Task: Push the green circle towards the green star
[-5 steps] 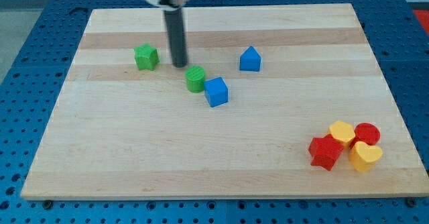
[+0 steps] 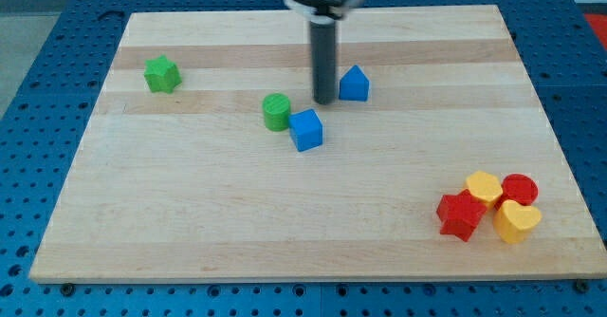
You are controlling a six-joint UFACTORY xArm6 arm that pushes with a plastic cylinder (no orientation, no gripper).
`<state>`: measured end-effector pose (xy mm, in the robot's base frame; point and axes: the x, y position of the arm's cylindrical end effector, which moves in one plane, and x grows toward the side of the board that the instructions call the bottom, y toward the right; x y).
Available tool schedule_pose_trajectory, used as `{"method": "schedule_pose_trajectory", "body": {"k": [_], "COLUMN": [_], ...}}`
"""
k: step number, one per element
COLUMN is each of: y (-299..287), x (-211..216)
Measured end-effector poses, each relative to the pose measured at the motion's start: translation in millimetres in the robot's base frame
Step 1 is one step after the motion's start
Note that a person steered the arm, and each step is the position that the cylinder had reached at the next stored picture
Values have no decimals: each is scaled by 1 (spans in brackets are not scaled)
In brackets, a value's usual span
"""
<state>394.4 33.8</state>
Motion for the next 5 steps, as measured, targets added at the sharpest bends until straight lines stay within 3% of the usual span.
{"method": "schedule_pose_trajectory", "body": {"k": [1, 3, 5], "y": [13, -87, -156], "x": [22, 22, -24]}}
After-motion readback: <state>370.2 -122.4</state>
